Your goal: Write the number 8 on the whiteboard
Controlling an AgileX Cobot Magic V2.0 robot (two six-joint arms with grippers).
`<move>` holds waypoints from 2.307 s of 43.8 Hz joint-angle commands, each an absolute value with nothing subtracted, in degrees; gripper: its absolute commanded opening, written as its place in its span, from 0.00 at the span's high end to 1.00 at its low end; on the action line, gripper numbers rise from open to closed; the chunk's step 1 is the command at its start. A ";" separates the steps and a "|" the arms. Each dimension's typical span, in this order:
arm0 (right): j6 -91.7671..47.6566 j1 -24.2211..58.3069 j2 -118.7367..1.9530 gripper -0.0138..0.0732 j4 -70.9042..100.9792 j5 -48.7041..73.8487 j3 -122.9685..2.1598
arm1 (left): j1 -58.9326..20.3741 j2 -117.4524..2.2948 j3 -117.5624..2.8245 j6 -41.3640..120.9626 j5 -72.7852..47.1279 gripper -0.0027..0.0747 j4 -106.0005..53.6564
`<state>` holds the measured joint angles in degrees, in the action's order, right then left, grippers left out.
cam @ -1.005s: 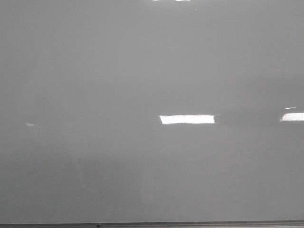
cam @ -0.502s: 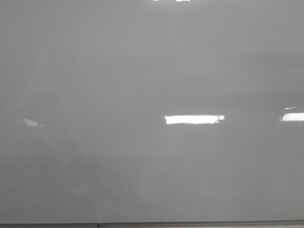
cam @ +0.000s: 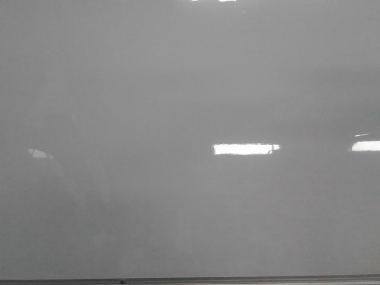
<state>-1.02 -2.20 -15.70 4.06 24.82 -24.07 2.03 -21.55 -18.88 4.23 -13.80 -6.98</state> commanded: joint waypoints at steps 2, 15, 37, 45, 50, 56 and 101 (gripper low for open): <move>-1.32 -2.01 -16.67 0.27 4.05 20.40 -25.81 | 1.61 -25.11 -21.29 3.71 -12.62 0.17 -7.15; -1.32 -2.01 -16.67 0.27 4.05 20.52 -25.81 | 5.37 -46.79 -28.58 -0.41 -21.03 0.17 -7.15; -1.32 -2.01 -16.67 0.27 4.05 20.80 -25.30 | 9.98 -72.79 -33.40 -0.88 -11.10 0.17 -7.15; -1.32 -2.01 -16.67 0.27 4.05 20.80 -25.30 | 7.14 -77.15 -33.40 -0.88 -4.63 0.17 -7.15; -1.32 -2.01 -16.67 0.27 4.05 20.80 -25.30 | 5.88 -78.98 -33.40 -0.88 -0.91 0.18 -7.15; -1.32 -2.01 -16.67 0.27 4.05 20.80 -25.30 | 6.02 -80.78 -33.40 -0.88 2.53 0.28 -7.15; -1.32 -2.01 -16.67 0.27 4.05 20.80 -25.30 | 6.02 -83.73 -33.80 -0.88 1.78 0.98 -7.15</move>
